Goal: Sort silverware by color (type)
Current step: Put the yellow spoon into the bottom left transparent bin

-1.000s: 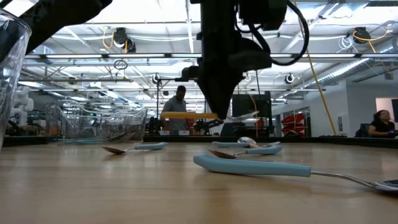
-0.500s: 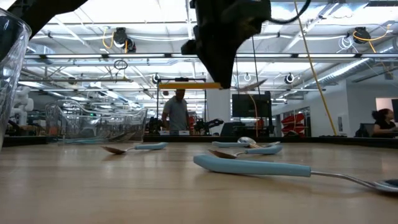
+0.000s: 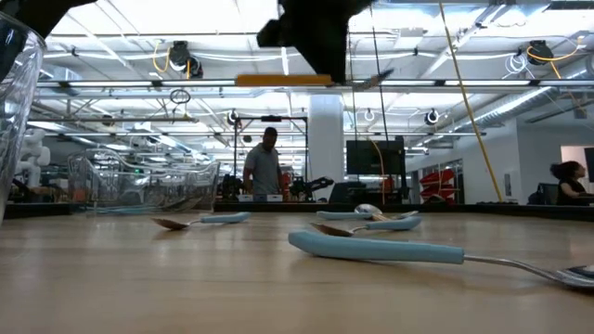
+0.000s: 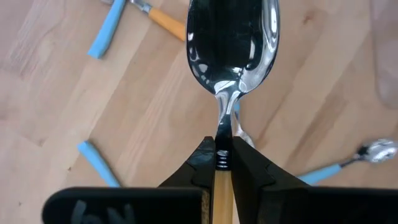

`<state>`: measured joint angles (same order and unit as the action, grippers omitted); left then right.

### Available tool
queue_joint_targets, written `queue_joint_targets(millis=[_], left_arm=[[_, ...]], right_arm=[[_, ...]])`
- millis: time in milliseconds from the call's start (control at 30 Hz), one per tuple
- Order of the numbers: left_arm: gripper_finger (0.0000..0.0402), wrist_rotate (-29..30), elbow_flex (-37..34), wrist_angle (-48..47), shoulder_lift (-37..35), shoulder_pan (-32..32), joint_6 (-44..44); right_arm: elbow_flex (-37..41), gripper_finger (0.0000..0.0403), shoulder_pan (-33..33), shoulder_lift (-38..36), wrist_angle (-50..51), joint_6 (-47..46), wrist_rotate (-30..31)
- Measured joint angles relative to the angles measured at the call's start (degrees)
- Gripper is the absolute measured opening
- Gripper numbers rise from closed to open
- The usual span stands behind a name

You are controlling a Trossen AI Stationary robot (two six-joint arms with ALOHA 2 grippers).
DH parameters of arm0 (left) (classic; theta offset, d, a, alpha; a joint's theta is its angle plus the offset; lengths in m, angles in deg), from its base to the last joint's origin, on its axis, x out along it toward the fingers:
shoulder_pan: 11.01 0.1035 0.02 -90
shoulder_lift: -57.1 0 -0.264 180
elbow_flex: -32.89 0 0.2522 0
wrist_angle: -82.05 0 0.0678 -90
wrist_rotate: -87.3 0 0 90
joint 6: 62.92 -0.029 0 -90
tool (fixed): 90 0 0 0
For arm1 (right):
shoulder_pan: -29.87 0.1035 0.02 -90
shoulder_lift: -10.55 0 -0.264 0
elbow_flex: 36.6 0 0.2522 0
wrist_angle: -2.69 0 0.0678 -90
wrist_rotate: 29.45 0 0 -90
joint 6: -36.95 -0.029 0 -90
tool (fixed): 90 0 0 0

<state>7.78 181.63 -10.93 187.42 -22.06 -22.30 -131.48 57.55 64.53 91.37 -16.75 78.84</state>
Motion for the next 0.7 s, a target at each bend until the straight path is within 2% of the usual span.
queue_joint_targets(millis=[333, 600, 700], left_arm=[[0.0028, 1.72, 0.02, -1.79, -3.65, -1.14, 7.14], [0.0028, 3.03, 0.02, -0.68, -4.90, -1.55, 7.09], [0.0028, 4.15, 0.02, -0.24, -5.91, -1.77, 4.55]], right_arm=[[0.00, 0.0066, 0.00, -0.89, 1.66, 6.05, -0.45], [0.00, 0.0066, 0.00, -0.71, 1.34, 7.24, -0.40], [0.00, 0.0066, 0.00, -0.48, 0.31, 6.35, -0.13]])
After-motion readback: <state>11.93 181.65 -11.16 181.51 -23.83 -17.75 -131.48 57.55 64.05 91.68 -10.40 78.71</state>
